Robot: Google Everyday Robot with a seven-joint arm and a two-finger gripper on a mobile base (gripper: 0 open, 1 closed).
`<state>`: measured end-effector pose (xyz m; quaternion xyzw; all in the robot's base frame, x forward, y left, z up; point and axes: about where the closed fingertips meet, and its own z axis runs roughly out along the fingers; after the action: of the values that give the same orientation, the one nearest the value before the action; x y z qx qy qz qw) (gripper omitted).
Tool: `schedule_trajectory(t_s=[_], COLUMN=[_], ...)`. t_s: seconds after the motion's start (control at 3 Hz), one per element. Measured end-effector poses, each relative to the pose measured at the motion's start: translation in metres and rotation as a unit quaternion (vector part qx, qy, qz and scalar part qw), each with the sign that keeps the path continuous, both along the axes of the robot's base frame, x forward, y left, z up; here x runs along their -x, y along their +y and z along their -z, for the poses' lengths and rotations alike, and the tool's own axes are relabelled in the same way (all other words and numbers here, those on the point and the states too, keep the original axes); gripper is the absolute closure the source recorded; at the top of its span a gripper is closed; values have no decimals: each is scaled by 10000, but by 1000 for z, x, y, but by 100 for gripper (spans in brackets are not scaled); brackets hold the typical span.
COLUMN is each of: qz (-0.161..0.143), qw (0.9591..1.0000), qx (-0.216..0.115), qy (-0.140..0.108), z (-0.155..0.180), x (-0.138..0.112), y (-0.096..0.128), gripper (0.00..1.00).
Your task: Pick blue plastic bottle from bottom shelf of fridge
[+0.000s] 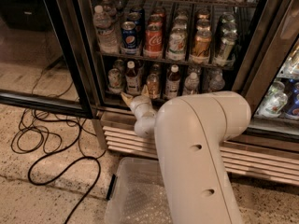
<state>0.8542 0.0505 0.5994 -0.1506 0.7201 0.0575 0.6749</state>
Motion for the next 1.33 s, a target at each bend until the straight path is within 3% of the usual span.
schedule_trajectory(t_s=[0.67, 1.33], qz=[-314, -391], qw=[9995, 9992], qx=[-88, -97], qy=[35, 25], z=[0, -3], x=[-17, -23], y=[23, 29], gripper=[29, 28])
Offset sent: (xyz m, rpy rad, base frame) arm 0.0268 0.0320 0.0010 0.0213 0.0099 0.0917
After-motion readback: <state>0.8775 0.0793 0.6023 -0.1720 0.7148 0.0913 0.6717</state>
